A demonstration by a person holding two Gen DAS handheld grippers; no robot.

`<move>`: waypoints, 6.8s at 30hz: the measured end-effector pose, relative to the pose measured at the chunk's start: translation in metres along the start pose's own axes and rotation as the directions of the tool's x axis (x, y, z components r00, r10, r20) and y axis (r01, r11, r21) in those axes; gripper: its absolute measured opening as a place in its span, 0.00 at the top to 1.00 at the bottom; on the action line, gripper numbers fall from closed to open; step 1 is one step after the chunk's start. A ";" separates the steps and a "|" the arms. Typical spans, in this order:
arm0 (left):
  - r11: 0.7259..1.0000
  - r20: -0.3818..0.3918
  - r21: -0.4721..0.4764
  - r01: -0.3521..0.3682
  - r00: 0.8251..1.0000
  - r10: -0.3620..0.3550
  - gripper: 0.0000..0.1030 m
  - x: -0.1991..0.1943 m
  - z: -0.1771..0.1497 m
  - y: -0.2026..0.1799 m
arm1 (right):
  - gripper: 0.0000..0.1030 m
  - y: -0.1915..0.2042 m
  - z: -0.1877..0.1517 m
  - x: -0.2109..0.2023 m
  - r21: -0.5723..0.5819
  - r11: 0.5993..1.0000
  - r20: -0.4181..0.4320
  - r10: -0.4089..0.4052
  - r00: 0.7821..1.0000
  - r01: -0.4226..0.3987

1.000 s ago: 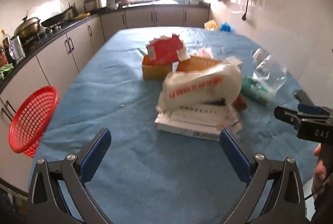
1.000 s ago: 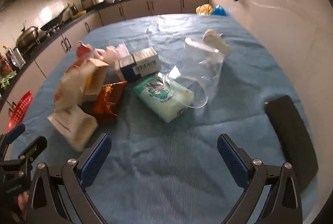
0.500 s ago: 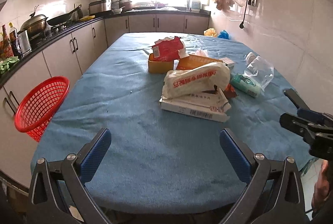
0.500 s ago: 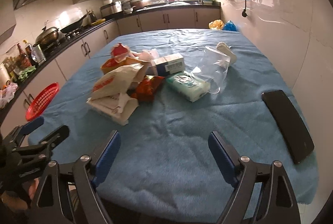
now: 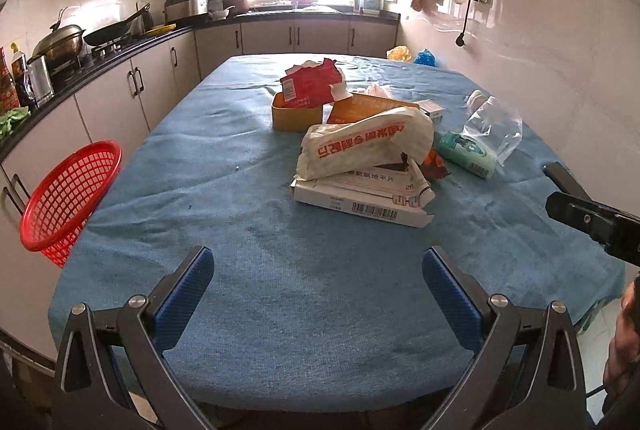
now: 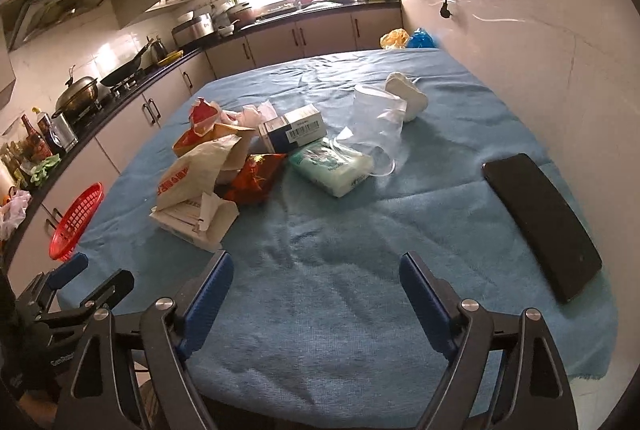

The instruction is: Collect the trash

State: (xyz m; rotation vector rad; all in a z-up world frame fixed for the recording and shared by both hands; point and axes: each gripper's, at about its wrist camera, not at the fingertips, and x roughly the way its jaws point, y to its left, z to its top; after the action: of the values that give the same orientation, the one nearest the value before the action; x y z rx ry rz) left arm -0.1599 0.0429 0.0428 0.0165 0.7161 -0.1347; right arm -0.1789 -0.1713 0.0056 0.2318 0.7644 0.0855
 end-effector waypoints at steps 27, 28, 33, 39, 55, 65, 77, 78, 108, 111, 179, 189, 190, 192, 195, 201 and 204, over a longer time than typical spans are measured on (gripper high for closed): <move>1.000 -0.012 0.017 -0.015 1.000 0.015 0.00 0.003 -0.006 0.001 | 0.14 0.011 -0.005 0.010 -0.049 0.999 -0.030 -0.001 1.000 0.000; 1.000 -0.013 0.019 -0.015 1.000 0.015 0.00 0.003 -0.006 0.000 | 0.14 0.011 -0.005 0.011 -0.050 0.999 -0.031 -0.002 1.000 0.000; 1.000 -0.020 0.026 -0.017 1.000 0.017 0.00 0.005 -0.006 -0.001 | 0.14 0.011 -0.005 0.014 -0.050 0.999 -0.039 -0.001 0.999 -0.001; 0.999 -0.025 0.038 -0.025 0.999 0.025 0.00 0.010 -0.004 -0.003 | 0.14 0.005 -0.002 0.021 -0.040 0.999 -0.050 -0.005 0.999 0.003; 0.996 -0.043 0.077 -0.042 0.998 0.045 0.00 0.038 0.022 -0.007 | 0.14 -0.026 0.035 0.055 -0.013 0.997 -0.055 -0.076 0.996 0.076; 0.989 -0.047 0.143 0.023 0.999 -0.017 0.00 0.057 0.057 -0.010 | 0.14 -0.050 0.065 0.080 0.004 0.994 -0.049 -0.104 0.993 0.105; 0.951 -0.078 0.308 -0.009 0.996 0.035 0.00 0.112 0.086 -0.037 | 0.14 -0.062 0.093 0.112 -0.008 0.996 -0.043 -0.091 0.995 0.091; 0.952 -0.077 0.306 -0.009 0.996 0.035 0.00 0.116 0.087 -0.036 | 0.16 -0.062 0.093 0.113 -0.005 0.997 -0.038 -0.079 0.996 0.079; 0.925 -0.015 0.380 -0.002 1.000 0.008 0.10 0.108 0.116 -0.035 | 0.48 -0.058 0.080 0.090 0.044 0.998 0.007 0.041 0.999 -0.041; 0.878 -0.029 0.479 -0.012 0.999 0.029 0.10 0.122 0.117 -0.049 | 0.48 -0.059 0.080 0.094 0.050 0.997 0.003 0.055 0.998 -0.055; 0.869 -0.052 -0.409 -0.279 0.958 0.283 0.55 0.015 0.045 0.319 | 0.48 0.369 0.078 0.156 -0.409 0.734 -0.359 0.417 0.835 -0.542; 0.858 -0.049 -0.431 -0.279 0.957 0.286 0.47 0.020 0.036 0.335 | 0.47 0.415 0.069 0.208 -0.357 0.742 -0.436 0.404 0.804 -0.567; 0.857 -0.047 -0.434 -0.277 0.957 0.286 0.44 0.020 0.036 0.334 | 0.47 0.416 0.069 0.210 -0.349 0.744 -0.438 0.407 0.801 -0.569; 0.854 -0.039 -0.442 -0.275 0.957 0.288 0.38 0.018 0.036 0.335 | 0.47 0.414 0.071 0.210 -0.343 0.743 -0.439 0.413 0.798 -0.574; 0.855 -0.036 -0.440 -0.275 0.957 0.289 0.38 0.017 0.036 0.333 | 0.46 0.407 0.074 0.206 -0.337 0.751 -0.426 0.416 0.803 -0.568; 0.874 -0.004 -0.423 -0.238 0.965 0.261 0.37 0.009 0.042 0.311 | 0.42 0.371 0.083 0.185 -0.304 0.773 -0.383 0.437 0.814 -0.557; 0.896 0.017 -0.390 -0.211 0.972 0.236 0.35 0.005 0.048 0.288 | 0.42 0.346 0.085 0.169 -0.291 0.782 -0.358 0.446 0.821 -0.552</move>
State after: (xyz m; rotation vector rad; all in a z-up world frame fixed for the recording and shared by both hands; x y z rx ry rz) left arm -0.0876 0.3249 0.0673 -0.2822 0.6620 0.2292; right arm 0.0043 0.1767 0.0327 0.0419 0.9247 0.7929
